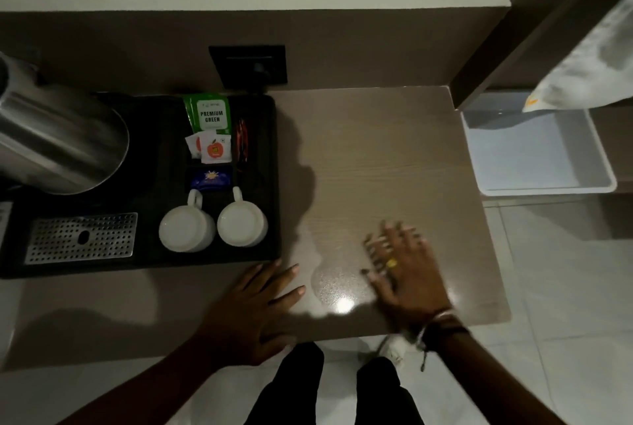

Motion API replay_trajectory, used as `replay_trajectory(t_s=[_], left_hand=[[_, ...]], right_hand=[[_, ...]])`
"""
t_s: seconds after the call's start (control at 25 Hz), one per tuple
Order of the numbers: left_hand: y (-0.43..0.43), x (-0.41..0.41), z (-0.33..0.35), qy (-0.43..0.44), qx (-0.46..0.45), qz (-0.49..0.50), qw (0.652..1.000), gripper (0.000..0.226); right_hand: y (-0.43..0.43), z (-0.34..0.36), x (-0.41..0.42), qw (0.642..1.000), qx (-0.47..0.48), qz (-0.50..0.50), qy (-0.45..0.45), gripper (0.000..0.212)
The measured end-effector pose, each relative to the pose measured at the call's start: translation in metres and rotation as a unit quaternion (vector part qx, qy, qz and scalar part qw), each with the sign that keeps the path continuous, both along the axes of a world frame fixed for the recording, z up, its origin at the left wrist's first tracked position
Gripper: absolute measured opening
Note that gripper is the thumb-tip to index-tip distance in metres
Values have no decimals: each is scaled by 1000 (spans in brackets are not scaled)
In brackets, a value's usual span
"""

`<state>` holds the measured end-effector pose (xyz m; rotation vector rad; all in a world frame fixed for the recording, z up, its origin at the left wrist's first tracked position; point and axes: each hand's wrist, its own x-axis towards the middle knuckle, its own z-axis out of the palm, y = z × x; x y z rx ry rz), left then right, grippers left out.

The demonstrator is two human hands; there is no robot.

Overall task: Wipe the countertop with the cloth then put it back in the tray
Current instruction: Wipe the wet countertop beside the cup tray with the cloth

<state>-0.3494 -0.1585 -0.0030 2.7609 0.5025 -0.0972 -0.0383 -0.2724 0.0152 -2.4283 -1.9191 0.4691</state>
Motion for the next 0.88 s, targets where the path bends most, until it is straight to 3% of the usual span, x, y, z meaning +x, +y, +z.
replay_trajectory(t_s=[0.16,0.24,0.32,0.56,0.68,0.8,0.88], left_hand=[[0,-1,-3,-6,-4,-3,1000,79],[2,1,-5,-14,0,-5,1000,79],[2,2,-6,-24,5,-4,1000,78],[8,6,8,-46,-6,-7,999,79],[25,22,38,-43,9,-14,999,78],[20,38,43,-40,4,-7,999,71],[-1,35,37,-69,-19,27,997,63]], right_hand=[[101,5,61,977,33,-209,1,71],[169,2,57,978,40,-204,11,74],[191,-1,24,993,39,-112,-8,72],[44,2,-48,982,28,186,-1,67],[-11,34,-25,990,67,125,16,70],[-52,43,13,996,79,-16,31,69],[-69,44,20,989,80,-88,90,63]])
